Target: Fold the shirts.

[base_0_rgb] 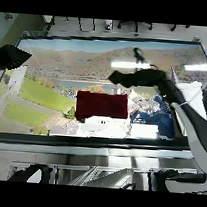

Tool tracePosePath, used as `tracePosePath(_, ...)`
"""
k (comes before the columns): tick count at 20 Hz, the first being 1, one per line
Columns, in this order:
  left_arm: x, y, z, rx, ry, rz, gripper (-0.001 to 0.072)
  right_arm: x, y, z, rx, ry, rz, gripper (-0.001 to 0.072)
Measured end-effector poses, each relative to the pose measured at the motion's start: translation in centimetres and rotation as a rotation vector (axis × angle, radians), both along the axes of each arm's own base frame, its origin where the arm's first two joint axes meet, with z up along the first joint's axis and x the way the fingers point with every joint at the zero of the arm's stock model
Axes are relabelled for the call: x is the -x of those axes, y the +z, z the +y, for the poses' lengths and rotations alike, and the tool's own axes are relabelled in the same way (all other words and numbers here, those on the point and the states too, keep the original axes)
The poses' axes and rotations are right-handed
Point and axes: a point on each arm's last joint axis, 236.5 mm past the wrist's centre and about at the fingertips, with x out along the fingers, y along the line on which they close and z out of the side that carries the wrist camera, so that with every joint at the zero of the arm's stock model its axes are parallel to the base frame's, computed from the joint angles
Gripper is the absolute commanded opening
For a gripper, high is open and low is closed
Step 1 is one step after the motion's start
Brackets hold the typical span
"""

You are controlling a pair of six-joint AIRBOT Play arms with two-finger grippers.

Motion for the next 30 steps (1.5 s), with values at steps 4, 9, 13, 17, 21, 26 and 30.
tracePosePath(4,0.6,0.8,-0.1,-0.004,0.001,-0.028,0.0015,2.3,-5.0,-8.3,0.067,-0.041,0.240,0.0648)
tracePosePath(9,0.9,0.9,-0.1,-0.007,-0.002,-0.027,0.0015,4.9,-11.0,-8.7,0.054,0.044,0.415,0.0645)
tracePosePath(13,1.5,0.4,-0.3,-0.014,-0.017,-0.001,0.0015,5.8,-14.1,-6.3,-0.022,0.113,0.480,0.0644)
tracePosePath(17,1.9,-0.1,-0.5,-0.019,-0.031,0.024,0.0015,6.5,-15.8,-4.3,-0.079,0.155,0.519,0.0423)
tracePosePath(21,2.1,-0.3,-0.5,-0.022,-0.037,0.034,0.0016,6.5,-17.0,-3.3,-0.066,0.174,0.504,0.0021)
tracePosePath(26,2.2,-0.4,-0.5,-0.022,-0.038,0.037,0.0016,2.6,-11.0,-2.9,-0.112,0.174,0.333,0.0020)
tracePosePath(30,2.2,-0.4,-0.6,-0.022,-0.038,0.038,0.0015,-3.7,-0.8,-6.4,-0.134,0.088,0.081,0.0020)
